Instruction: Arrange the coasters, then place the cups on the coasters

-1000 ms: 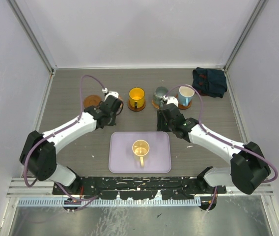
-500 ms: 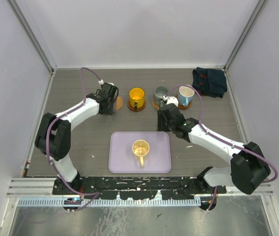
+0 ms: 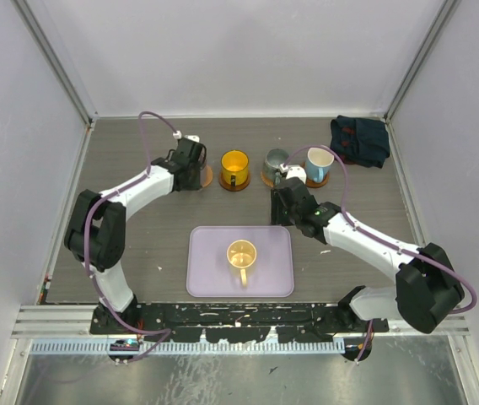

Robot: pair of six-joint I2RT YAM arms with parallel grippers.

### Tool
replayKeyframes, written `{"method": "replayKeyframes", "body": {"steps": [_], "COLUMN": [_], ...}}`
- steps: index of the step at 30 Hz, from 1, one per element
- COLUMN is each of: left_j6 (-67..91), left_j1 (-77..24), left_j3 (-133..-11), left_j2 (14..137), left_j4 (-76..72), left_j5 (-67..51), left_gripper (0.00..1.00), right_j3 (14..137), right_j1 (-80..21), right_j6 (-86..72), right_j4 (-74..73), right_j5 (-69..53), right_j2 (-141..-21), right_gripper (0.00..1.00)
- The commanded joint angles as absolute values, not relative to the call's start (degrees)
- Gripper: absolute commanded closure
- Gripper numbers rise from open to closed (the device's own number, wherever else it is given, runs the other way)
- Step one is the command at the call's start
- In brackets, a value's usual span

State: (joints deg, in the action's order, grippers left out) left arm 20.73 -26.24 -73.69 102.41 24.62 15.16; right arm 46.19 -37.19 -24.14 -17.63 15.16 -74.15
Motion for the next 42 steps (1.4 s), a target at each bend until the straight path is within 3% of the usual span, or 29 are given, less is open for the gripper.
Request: {"method": "replayKeyframes", "body": {"steps": [1, 42], "left_j6": [21.45, 20.54], "left_j1": [-26.29, -26.28], "left_j3": [-76.34, -78.39], "left_j2": [101.35, 107.64], "left_j4": [16.28, 14.84], "left_j5": [16.75, 16.35], "left_gripper": [1.00, 1.00], "right_j3": [48.27, 47.79], "right_j1": [-37.53, -37.48], "right_j6": [-24.34, -24.50], "right_j4": [-16.20, -15.64], "right_j5": [15.92, 15.03], "right_j2": [-74.09, -75.38], "right_gripper": [0.48, 0.49]}}
